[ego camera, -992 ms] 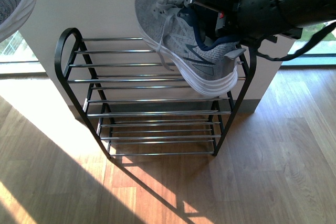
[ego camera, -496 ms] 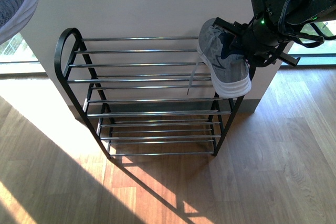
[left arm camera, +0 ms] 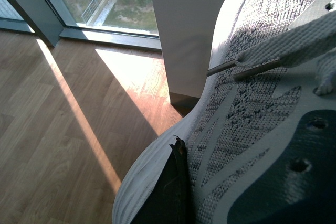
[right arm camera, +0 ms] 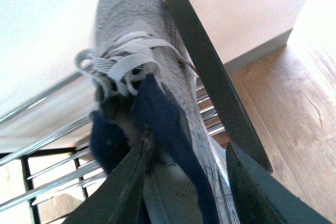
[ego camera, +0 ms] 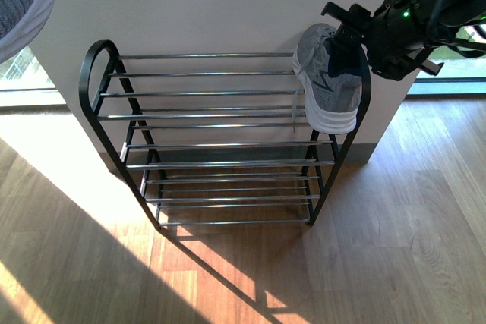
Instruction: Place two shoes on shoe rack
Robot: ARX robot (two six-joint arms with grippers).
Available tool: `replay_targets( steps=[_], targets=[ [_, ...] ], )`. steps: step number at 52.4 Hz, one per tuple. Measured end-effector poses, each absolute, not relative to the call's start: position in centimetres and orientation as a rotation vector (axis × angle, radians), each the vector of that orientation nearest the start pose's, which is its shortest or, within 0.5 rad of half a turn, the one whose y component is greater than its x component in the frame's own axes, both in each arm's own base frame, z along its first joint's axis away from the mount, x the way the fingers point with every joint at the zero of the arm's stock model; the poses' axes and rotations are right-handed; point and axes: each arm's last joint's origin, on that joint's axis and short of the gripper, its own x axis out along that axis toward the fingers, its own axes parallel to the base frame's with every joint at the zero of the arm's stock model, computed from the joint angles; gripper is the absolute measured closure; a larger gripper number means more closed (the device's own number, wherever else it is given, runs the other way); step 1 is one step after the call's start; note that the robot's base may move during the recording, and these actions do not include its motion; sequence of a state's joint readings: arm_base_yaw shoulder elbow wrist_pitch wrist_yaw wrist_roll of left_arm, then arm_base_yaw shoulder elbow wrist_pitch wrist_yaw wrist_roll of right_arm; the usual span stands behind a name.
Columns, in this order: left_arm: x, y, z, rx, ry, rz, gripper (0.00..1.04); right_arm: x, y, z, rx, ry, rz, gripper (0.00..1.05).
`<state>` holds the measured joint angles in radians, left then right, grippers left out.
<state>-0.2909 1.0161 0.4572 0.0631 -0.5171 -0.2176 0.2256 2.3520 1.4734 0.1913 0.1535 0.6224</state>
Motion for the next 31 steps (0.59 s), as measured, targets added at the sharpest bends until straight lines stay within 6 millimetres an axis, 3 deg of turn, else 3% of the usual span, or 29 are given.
replay_targets(
  steps=[5, 12, 17, 20, 31],
  targets=[
    [19.8, -4.4, 20.5, -0.018, 0.429, 0.269, 1.03, 44.9, 9.6, 10.8, 0.451, 0.610, -0.027, 0.41],
    [19.8, -4.4, 20.5, -0.018, 0.429, 0.269, 1.03, 41.6, 9.0, 14.7, 0.452, 0.553, 0.097, 0.22],
    [19.8, -4.4, 20.5, -0.018, 0.429, 0.269, 1.03, 37.9, 8.3, 17.3, 0.456, 0.528, 0.174, 0.08],
    [19.8, -4.4, 20.5, -0.018, 0.429, 0.269, 1.03, 35.1, 7.7, 18.9, 0.455, 0.509, 0.241, 0.09],
    [19.8, -4.4, 20.5, -0.018, 0.429, 0.269, 1.03, 28.7, 5.2, 21.0, 0.442, 0.480, 0.352, 0.09]
  ],
)
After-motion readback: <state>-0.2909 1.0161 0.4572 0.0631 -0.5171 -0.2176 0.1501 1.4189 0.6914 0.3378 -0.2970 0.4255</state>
